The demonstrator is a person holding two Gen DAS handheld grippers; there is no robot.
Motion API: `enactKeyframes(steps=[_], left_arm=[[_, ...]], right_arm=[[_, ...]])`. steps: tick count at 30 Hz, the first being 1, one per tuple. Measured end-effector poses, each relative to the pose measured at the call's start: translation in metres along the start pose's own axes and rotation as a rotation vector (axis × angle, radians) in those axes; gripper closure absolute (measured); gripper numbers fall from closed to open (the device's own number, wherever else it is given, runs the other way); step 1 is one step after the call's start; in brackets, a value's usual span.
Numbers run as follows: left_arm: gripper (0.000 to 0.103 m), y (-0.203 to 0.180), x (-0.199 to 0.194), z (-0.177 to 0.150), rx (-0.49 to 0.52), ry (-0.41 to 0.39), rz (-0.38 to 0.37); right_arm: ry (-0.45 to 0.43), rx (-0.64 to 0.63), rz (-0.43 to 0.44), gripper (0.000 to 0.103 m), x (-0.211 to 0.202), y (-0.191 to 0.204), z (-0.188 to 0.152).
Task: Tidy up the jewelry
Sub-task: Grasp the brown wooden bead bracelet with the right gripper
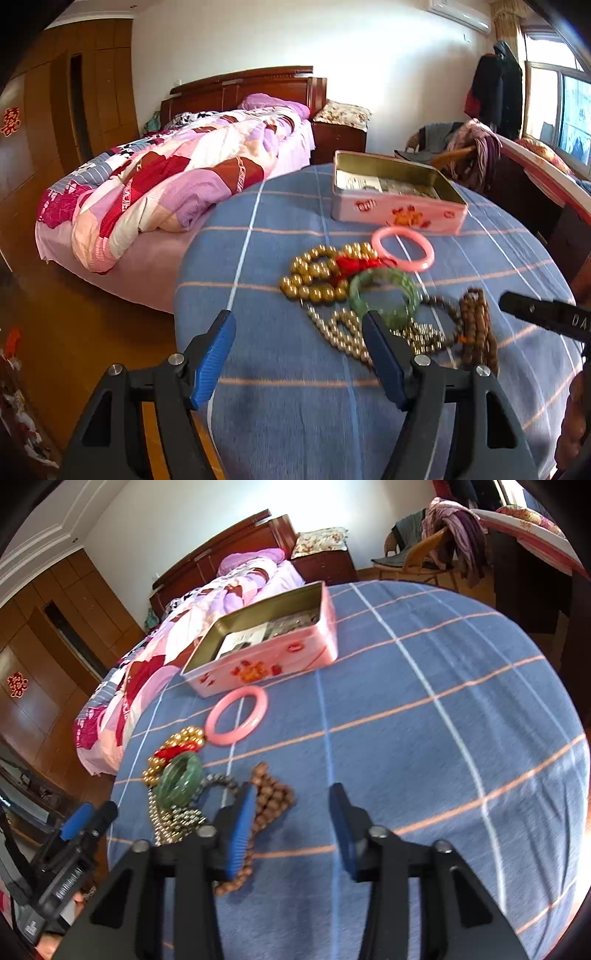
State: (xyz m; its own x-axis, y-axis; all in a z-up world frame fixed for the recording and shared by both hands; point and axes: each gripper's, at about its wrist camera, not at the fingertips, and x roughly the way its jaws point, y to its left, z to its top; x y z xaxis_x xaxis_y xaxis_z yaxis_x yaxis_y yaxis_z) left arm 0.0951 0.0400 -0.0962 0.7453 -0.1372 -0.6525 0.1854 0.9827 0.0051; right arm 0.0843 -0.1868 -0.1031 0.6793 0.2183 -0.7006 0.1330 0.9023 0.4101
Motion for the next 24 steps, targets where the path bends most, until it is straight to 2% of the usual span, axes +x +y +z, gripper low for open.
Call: enactKeyframes(steps=[2,7,10,15,16,18,19,24], left_arm=[[0.029,-0.001,-0.001,-0.005,0.014,0.005,0.006],[0.028,-0.005,-0.006,-0.011,0.063,-0.015,0.030],[0.027,-0.006,-0.007,-0.012,0.072,-0.011,0.028],[0.021,-0.010,-0.008,-0.013,0.083,-0.006,0.031],[0.021,-0.012,-0.008,-0.013,0.089,-0.006,0.030],[0.021,-0.015,-0.008,-0.013,0.100,-0.002,0.025],[0.021,-0.016,-0.007,-0.013,0.102,0.004,0.022],[0.021,-0.019,-0.001,-0.014,0.091,0.048,-0.002]], right_arm=[[-0.001,0.005,0.013,0.040,0.000,0.005,-0.003],[0.035,-0.037,0.013,0.040,0.011,0.023,-0.008],[0.075,-0.093,-0.048,0.040,0.026,0.037,-0.015],[0.077,-0.211,-0.126,0.039,0.032,0.051,-0.020],[0.080,-0.239,-0.144,0.041,0.032,0.053,-0.021],[0.087,-0.290,-0.165,0.063,0.032,0.053,-0.023],[0.094,-0.300,-0.164,0.069,0.032,0.053,-0.023],[0.071,-0.274,-0.171,0.076,0.020,0.039,-0.017]])
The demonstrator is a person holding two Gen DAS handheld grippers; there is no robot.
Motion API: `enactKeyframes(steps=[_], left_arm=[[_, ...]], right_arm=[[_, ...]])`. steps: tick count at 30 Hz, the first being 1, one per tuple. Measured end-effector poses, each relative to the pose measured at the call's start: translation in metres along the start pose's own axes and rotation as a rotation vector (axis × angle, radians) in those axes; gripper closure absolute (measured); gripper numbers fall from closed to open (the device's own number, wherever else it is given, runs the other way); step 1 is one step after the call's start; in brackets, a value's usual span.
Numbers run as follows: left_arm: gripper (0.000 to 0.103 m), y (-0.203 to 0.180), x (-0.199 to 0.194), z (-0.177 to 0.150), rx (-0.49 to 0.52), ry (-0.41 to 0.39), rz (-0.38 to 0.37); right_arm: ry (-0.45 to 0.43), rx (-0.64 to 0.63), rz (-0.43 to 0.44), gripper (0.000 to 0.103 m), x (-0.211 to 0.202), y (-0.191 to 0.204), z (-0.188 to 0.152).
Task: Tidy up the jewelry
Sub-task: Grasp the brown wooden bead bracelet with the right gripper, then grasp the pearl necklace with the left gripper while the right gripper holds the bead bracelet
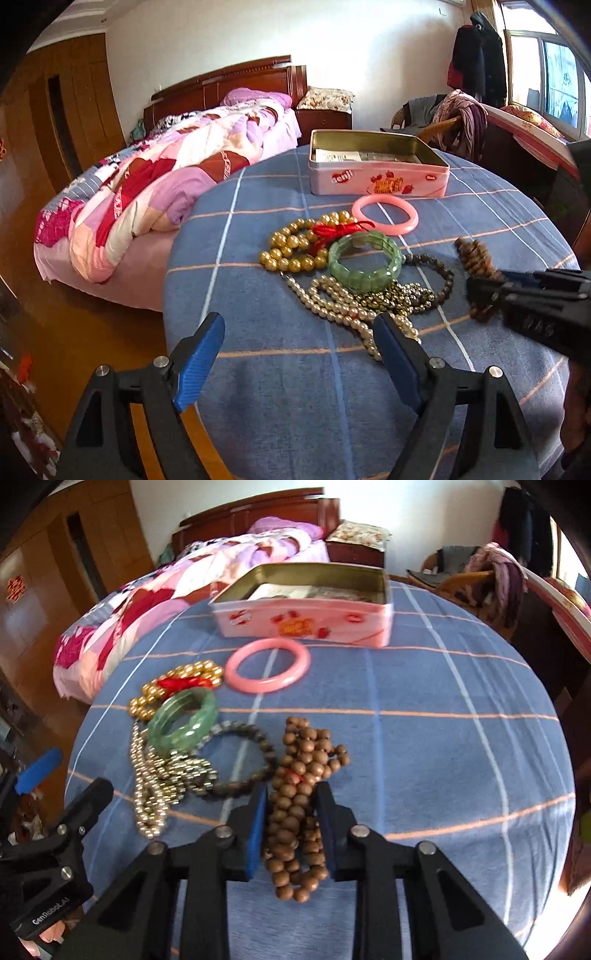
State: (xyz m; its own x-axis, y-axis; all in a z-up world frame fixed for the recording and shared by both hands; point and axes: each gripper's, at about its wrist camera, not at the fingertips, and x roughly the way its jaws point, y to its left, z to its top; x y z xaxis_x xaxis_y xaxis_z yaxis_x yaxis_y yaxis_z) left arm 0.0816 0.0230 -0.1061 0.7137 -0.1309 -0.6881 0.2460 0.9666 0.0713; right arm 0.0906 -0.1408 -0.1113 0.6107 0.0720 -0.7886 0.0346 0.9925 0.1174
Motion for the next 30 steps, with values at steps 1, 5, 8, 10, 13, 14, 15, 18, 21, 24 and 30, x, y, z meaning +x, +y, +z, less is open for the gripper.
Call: enactKeyframes(steps=[1,5,8,10,13,14,15,18,21,24,30], left_arm=[[0.021,0.000,0.002,0.001,-0.017,0.013,-0.016],[0.021,0.001,0.012,0.006,-0.089,0.064,-0.087],[0.021,-0.002,0.024,0.008,-0.115,0.104,-0.082],[0.022,-0.005,0.029,0.007,-0.117,0.115,-0.059],[0.042,-0.013,0.033,0.007,-0.067,0.122,-0.064],[0.048,-0.013,0.033,0.007,-0.072,0.120,-0.094],[0.055,-0.012,0.034,0.007,-0.083,0.125,-0.122],[0.083,-0.008,0.035,0.009,-0.119,0.145,-0.207],[0.097,-0.006,0.033,0.006,-0.101,0.139,-0.204],[0.097,-0.003,0.029,0.005,-0.105,0.140,-0.206],[0.097,0.007,0.013,0.008,-0.100,0.093,-0.204]], right_arm=[[-0.020,0.009,0.003,0.076,-0.005,-0.004,0.001],[-0.103,0.040,-0.039,0.076,-0.025,-0.019,0.005],[-0.120,0.070,-0.046,0.076,-0.029,-0.029,0.005],[-0.116,0.085,-0.035,0.076,-0.030,-0.031,0.004],[-0.109,0.088,-0.028,0.076,-0.028,-0.032,0.003],[-0.105,0.089,-0.022,0.076,-0.027,-0.032,0.002],[-0.102,0.090,-0.017,0.076,-0.027,-0.033,0.002],[-0.098,0.105,0.003,0.076,-0.027,-0.036,0.001],[-0.115,0.114,0.014,0.076,-0.033,-0.040,0.002],[-0.128,0.132,0.027,0.076,-0.036,-0.044,0.002],[-0.155,0.144,0.044,0.076,-0.043,-0.048,0.001]])
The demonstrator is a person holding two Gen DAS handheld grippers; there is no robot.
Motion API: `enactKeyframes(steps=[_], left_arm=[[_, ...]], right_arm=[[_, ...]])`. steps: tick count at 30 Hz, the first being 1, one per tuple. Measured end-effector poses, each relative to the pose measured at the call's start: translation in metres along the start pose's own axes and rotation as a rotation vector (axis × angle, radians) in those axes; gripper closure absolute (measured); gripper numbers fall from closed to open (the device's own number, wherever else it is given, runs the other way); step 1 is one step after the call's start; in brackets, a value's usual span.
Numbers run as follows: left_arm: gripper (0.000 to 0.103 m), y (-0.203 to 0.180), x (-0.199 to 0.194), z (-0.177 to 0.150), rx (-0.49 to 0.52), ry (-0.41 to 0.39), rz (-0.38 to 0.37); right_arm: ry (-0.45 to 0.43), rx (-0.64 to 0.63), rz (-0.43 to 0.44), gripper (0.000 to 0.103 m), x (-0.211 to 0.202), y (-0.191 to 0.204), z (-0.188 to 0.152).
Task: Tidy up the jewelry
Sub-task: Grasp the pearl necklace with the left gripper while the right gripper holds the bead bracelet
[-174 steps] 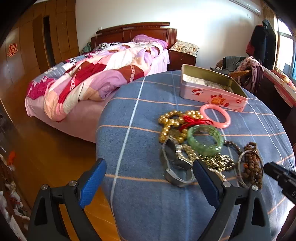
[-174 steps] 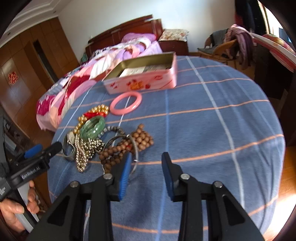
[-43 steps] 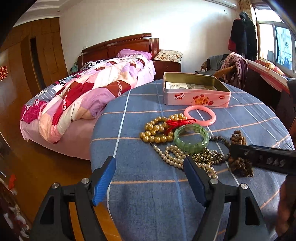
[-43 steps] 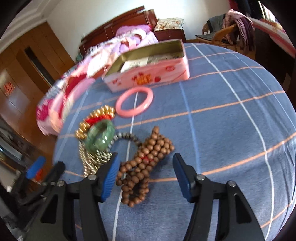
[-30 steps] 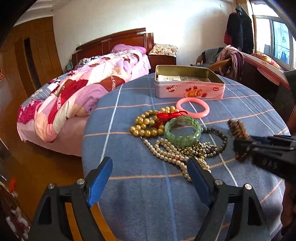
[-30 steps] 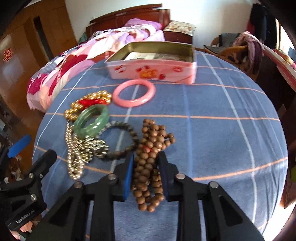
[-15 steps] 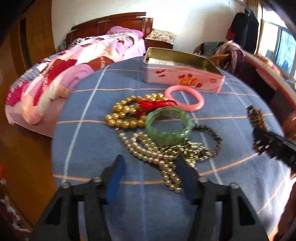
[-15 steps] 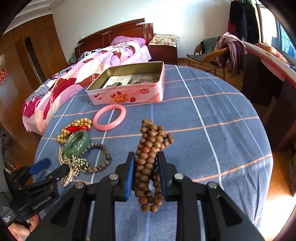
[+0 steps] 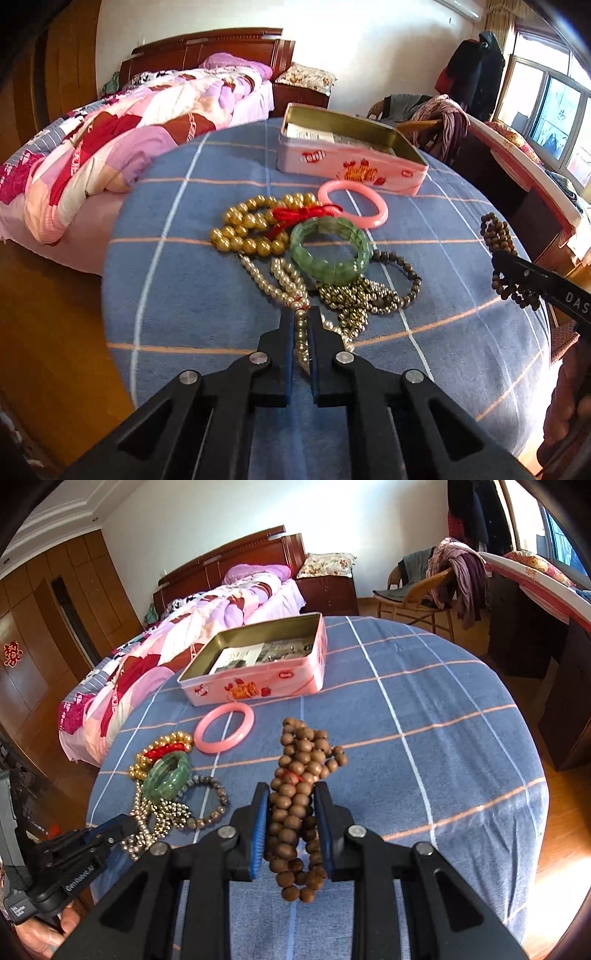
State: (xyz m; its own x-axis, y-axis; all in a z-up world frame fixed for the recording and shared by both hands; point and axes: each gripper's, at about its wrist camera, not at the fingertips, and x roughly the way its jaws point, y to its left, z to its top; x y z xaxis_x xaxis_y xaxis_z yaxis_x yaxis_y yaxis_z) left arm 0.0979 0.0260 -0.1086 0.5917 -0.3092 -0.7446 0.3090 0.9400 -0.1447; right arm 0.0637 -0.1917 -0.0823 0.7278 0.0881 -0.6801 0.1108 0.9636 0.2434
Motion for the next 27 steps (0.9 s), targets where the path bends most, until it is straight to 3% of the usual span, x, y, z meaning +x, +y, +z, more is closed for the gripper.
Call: enactKeyframes(steps=[5,6,7,9,10,15,17,18,19,23,27], left_arm=[[0.097,0.008,-0.003,0.004,0.006,-0.006,0.046],[0.090,0.010,-0.002,0.005,-0.009,-0.003,0.045],[0.071,0.011,0.000,0.006,-0.022,0.006,0.033],[0.045,0.012,0.002,0.008,-0.043,0.008,0.031],[0.044,0.010,0.003,0.008,-0.043,-0.001,0.046],[0.046,0.005,0.019,0.006,0.003,0.018,0.144],[0.067,-0.001,0.021,0.004,0.059,0.029,0.168],[0.080,-0.002,0.024,0.001,0.066,0.049,0.144],[0.083,-0.002,0.023,0.000,0.064,0.039,0.136],[0.088,-0.001,0.022,-0.001,0.067,0.035,0.112],[0.091,0.014,0.019,-0.001,-0.017,0.012,0.032]], right_arm=[[0.007,0.000,0.009,0.076,0.002,0.004,0.001],[0.010,-0.002,0.011,0.076,0.003,0.004,0.000],[0.011,-0.004,0.011,0.076,0.003,0.005,0.000],[0.012,-0.012,0.012,0.076,0.003,0.007,0.000],[0.010,-0.015,0.013,0.076,0.003,0.008,0.000],[-0.014,-0.009,0.070,0.076,-0.002,0.008,-0.001],[-0.025,0.001,0.097,0.076,-0.004,0.006,0.000],[-0.030,0.005,0.101,0.076,-0.004,0.006,0.001],[-0.032,0.009,0.105,0.076,-0.005,0.006,0.001],[-0.029,0.036,0.122,0.076,-0.003,0.003,0.002],[-0.033,0.034,0.106,0.076,-0.003,0.002,0.003]])
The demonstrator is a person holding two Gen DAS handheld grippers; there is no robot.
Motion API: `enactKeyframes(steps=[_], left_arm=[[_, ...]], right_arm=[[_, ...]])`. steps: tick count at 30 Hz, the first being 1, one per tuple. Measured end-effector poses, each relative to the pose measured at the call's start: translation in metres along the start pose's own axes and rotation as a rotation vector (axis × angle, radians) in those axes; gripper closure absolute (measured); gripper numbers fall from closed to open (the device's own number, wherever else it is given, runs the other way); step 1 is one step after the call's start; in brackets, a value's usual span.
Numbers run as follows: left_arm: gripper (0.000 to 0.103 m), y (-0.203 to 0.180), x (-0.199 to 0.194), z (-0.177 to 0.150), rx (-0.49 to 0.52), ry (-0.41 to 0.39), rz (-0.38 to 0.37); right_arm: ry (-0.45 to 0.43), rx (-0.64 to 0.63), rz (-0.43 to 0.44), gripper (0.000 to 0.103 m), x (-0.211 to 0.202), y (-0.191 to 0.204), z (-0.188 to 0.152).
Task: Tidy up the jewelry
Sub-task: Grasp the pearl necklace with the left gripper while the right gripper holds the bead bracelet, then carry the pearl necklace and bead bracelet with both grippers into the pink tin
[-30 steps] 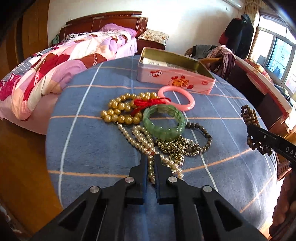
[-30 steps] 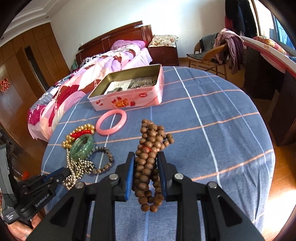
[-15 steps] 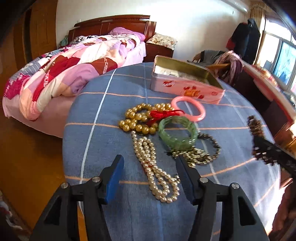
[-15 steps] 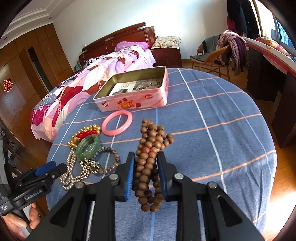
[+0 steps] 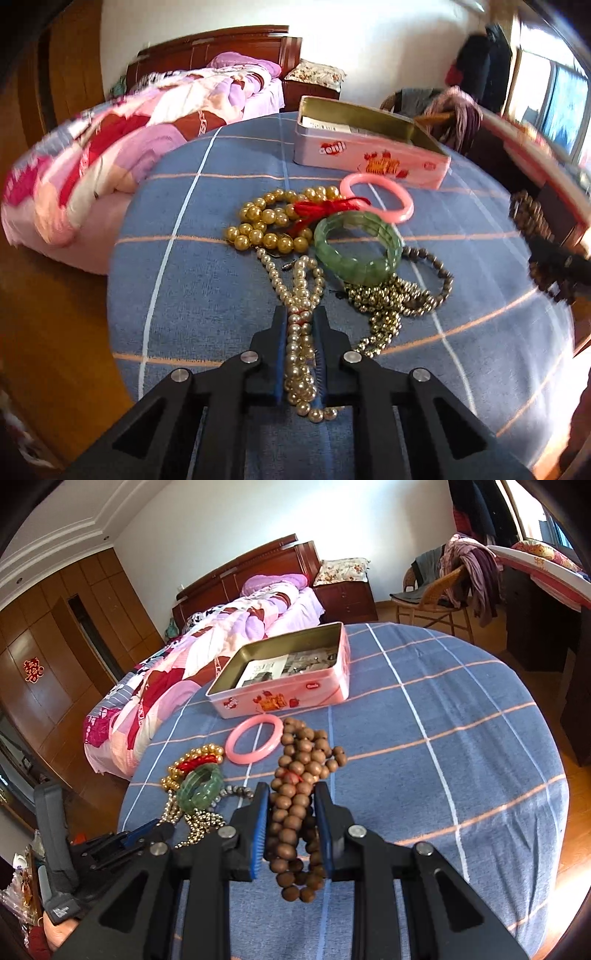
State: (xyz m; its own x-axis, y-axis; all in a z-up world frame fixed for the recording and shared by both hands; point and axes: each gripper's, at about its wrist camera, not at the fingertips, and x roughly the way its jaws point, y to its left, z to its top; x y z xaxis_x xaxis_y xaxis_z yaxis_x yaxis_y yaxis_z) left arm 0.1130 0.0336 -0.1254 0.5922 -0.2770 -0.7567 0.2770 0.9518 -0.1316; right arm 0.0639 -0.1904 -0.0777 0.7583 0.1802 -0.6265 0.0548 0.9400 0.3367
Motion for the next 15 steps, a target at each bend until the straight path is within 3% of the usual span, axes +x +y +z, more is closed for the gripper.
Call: enactKeyframes(steps=[4,8,15], left_arm=[[0.098,0.005,-0.016,0.005,-0.009,-0.074,-0.035],[0.098,0.006,-0.034,0.015,0.000,-0.147,-0.066],[0.098,0.003,-0.042,0.021,0.012,-0.189,-0.090]], right_arm=[[-0.005,-0.005,-0.019,0.076,0.000,0.001,0.000],[-0.014,-0.009,-0.033,0.076,0.001,0.001,0.002],[-0.012,-0.017,-0.055,0.076,0.005,0.001,0.000]])
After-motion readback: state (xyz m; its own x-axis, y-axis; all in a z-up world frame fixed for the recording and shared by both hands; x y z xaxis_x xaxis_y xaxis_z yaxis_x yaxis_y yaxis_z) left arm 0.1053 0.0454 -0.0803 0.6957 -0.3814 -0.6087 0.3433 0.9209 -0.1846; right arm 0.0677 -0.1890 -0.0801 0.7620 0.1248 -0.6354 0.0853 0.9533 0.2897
